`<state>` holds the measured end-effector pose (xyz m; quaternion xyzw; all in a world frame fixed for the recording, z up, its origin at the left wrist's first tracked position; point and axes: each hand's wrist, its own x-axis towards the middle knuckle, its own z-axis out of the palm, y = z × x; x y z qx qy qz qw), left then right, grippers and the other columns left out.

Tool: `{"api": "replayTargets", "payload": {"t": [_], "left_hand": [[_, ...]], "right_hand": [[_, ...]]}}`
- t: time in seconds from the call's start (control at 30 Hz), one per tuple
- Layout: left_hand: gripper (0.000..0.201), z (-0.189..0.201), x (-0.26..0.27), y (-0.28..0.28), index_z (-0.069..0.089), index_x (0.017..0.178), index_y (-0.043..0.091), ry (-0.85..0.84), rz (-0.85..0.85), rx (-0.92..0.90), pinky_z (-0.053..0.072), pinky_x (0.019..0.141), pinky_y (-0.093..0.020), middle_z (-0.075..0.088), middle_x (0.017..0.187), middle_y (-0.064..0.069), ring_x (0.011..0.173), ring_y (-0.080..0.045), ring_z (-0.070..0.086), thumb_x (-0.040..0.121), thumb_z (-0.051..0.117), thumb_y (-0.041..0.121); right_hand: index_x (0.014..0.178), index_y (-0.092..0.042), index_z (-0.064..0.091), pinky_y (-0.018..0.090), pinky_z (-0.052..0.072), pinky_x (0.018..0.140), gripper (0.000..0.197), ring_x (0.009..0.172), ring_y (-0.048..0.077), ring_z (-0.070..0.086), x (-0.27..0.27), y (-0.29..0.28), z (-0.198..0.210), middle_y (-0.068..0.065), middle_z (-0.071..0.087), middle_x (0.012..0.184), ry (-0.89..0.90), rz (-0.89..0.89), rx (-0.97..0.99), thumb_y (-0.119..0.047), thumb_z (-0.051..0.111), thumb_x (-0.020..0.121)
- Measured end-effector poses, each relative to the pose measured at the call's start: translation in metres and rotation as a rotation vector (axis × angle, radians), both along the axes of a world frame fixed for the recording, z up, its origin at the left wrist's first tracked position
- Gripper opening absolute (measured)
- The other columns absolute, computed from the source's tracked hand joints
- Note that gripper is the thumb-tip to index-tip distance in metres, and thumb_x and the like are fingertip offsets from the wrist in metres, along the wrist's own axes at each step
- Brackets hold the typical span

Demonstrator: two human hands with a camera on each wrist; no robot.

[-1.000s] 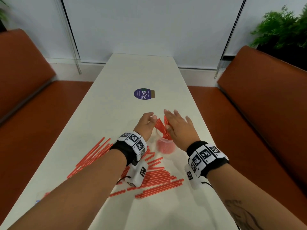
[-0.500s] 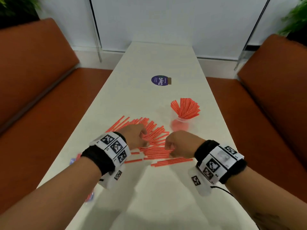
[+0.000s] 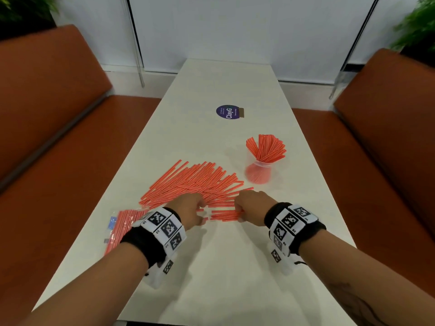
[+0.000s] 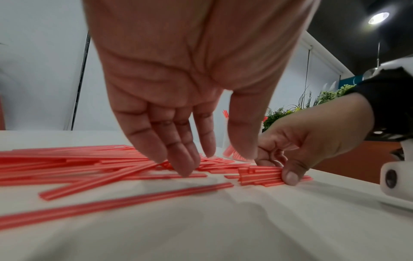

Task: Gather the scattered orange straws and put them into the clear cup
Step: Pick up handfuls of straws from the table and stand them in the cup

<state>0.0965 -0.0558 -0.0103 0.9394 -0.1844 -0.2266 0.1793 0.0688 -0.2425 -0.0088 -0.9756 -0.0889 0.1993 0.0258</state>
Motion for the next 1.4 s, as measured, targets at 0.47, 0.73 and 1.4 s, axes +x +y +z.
{"api": "replayTargets", "payload": {"t": [0.47,0.73,1.4], "left_hand": [[0.020,-0.007,-0.007,-0.011,0.056,0.090,0.012,0.208,0.328,-0.440,0.052,0.083,-0.034,0.056,0.100,-0.007,0.086,-0.022,0.058,0.091,0.041,0.000],[0.013,-0.005,-0.019,-0.021,0.052,0.099,0.006,0.429,0.492,-0.635,0.043,0.058,-0.023,0.056,0.075,-0.005,0.061,-0.016,0.054,0.096,0.042,0.014],[0.031,-0.020,0.002,0.004,0.047,0.070,0.014,0.512,1.101,-1.262,0.042,0.045,-0.024,0.047,0.050,0.002,0.032,-0.009,0.040,0.098,0.036,0.019]], "right_hand": [[0.130,-0.002,0.037,0.042,0.040,0.097,0.039,0.119,0.031,0.045,-0.022,0.016,-0.019,0.016,0.044,0.130,-0.030,-0.103,-0.150,-0.007,0.041,0.092],[0.120,-0.002,0.040,0.028,0.044,0.072,0.028,0.091,0.026,0.056,-0.023,0.018,-0.008,0.008,0.052,0.096,-0.020,-0.278,0.095,-0.002,0.037,0.092],[0.099,-0.008,0.064,0.032,0.047,0.082,0.020,0.095,0.023,0.060,0.043,0.060,0.024,0.010,0.066,0.107,-0.191,-0.058,0.288,-0.009,0.045,0.092]]}}
